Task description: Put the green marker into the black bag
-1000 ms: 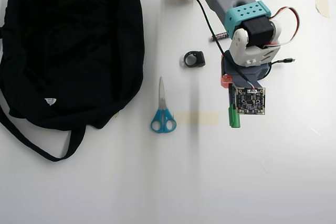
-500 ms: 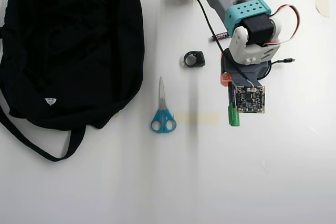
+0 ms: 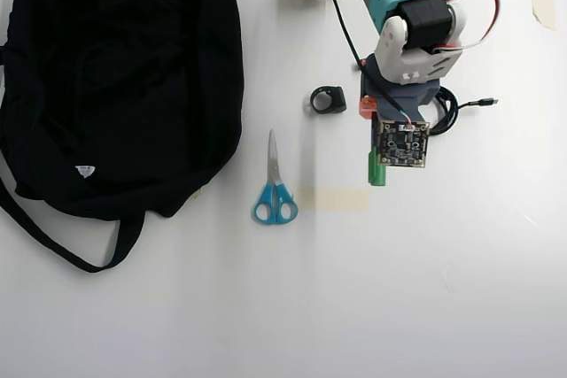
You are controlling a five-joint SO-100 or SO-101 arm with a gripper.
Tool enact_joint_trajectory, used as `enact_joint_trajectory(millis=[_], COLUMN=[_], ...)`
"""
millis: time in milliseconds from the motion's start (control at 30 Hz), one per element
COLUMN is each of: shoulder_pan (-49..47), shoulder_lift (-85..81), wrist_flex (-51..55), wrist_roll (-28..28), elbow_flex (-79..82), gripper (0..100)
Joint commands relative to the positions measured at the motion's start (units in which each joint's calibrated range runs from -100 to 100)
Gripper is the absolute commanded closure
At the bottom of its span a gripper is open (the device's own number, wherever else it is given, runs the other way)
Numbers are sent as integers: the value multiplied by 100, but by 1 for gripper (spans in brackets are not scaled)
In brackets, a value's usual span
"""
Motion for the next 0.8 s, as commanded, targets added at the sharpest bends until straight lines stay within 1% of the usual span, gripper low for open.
enact_joint_trajectory(millis=[0, 467, 767], shoulder_pan=[224, 1047, 1757], shoulder_lift=[-661, -2063, -2403], wrist_flex=[-26, -35, -35], wrist_roll=[22, 32, 32], elbow_flex=[348, 1965, 2208], gripper=[98, 97, 97])
